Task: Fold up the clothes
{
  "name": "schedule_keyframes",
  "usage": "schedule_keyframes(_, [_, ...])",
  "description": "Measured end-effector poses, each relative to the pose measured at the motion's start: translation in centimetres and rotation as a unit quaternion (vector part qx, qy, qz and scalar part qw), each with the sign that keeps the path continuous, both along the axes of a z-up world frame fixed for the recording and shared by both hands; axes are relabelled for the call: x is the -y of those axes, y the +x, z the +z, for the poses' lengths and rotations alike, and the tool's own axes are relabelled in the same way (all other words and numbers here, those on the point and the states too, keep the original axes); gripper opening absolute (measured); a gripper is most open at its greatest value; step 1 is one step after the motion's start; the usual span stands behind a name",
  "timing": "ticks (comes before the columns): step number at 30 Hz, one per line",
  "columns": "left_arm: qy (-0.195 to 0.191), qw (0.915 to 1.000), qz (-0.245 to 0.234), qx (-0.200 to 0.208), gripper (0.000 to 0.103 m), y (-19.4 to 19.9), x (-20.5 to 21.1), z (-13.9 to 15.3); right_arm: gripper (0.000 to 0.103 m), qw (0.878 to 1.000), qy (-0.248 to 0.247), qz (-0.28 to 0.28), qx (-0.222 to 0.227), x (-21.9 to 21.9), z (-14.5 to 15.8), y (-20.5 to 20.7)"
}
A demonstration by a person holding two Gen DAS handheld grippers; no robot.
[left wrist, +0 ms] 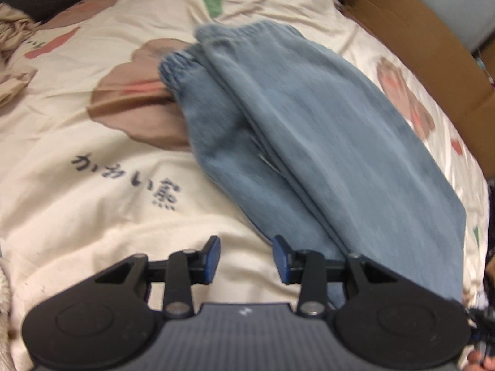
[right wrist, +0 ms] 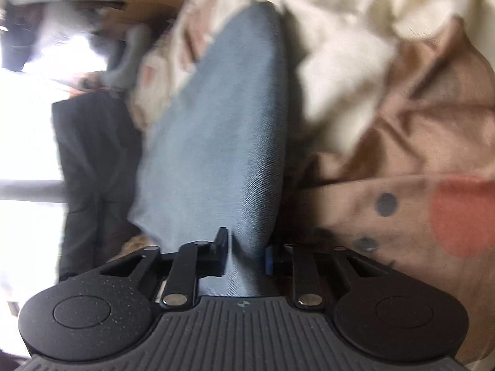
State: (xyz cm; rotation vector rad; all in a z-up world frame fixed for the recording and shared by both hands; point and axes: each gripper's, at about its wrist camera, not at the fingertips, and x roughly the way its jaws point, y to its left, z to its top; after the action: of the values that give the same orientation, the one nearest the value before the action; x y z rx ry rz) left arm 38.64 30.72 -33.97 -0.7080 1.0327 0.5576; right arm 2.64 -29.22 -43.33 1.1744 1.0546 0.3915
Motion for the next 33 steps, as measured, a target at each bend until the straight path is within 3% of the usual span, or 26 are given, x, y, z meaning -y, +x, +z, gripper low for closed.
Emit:
schedule_keyframes(4, [0.001, 0.9996, 0.026, 0.008, 0.043, -0.8, -1.3, -0.1, 0.019, 0.999, 0.024, -0.016, 0.017, 0.4, 0.3, 0.0])
schedule_keyframes(10, [0.008, 0.9998, 0.011, 0.012, 0.051, -0.8, -2.1, -0.3, 0.019, 0.999, 0.03, -0.037, 0.0, -0.1, -1.8, 0.0])
schedule_keyframes(14, [0.004, 0.9993, 0.026, 0.027, 0.051, -1.2, -2.8, -0.2, 0.019, 0.999, 0.022, -0.042, -0.004, -0.7, -2.3, 0.8])
schedule_keyframes(18, [0.006, 0.9987, 0.038, 0.034, 0.052, -0.6, -3.5, -0.6, 0.009, 0.999, 0.015, -0.046, -0.005, -1.1, -2.6, 1.2])
schedule_keyframes(26, [-0.004, 0.9979, 0.041, 0.049, 0.052, 0.7, -4.3, -1.0, 0.008, 0.997, 0.051, -0.06, -0.028, -1.1, -3.8, 1.3])
schedule_keyframes(33, [-0.013, 0.9971, 0.051, 0.055, 0.05, 1.0, -4.5, -1.0, 0.005, 0.998, 0.035, -0.047, -0.015, -0.9, -2.6, 1.1])
